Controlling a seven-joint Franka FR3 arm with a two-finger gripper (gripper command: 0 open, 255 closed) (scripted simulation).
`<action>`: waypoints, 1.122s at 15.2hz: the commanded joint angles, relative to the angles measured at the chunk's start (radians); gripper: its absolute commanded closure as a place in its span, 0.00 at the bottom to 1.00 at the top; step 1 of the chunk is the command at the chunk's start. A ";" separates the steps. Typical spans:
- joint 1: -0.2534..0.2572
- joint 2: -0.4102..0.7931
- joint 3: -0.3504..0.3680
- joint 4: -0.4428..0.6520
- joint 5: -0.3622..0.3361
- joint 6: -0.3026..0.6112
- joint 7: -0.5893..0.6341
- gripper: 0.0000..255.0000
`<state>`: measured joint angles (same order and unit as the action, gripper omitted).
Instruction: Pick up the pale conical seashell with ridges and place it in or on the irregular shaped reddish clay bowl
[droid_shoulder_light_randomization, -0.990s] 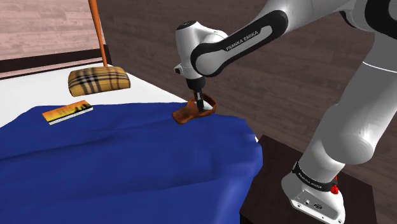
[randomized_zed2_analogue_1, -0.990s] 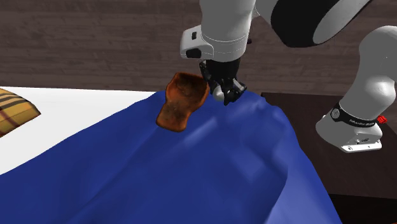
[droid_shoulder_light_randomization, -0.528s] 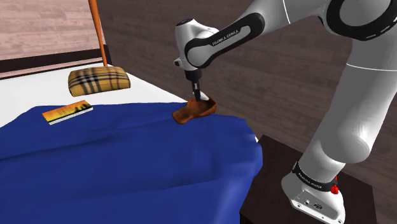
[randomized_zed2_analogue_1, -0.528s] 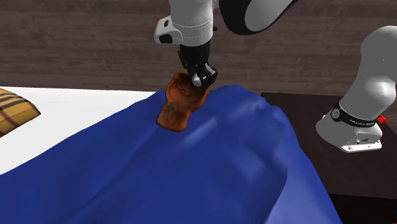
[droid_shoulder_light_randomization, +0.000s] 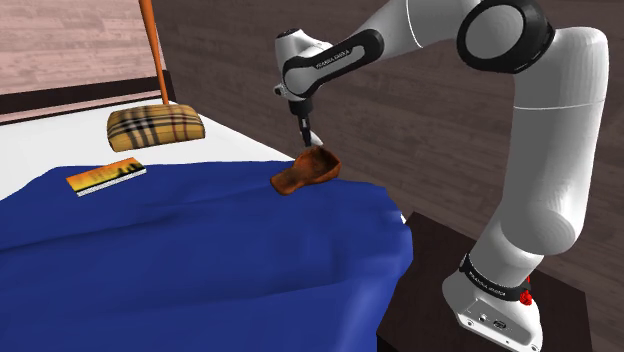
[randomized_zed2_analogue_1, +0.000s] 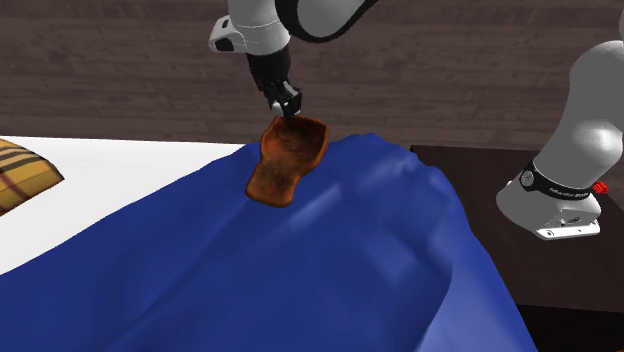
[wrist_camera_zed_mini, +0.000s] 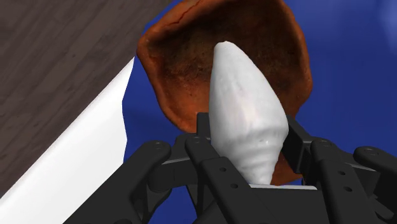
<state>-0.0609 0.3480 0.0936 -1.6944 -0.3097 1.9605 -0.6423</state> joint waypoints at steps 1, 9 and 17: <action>-0.004 0.027 -0.004 0.019 -0.003 0.010 -0.007 1.00; -0.004 0.069 -0.009 -0.027 -0.018 0.096 0.020 1.00; -0.004 0.087 -0.011 -0.040 -0.025 0.125 0.029 1.00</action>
<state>-0.0646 0.4352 0.0824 -1.7343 -0.3343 2.0854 -0.6131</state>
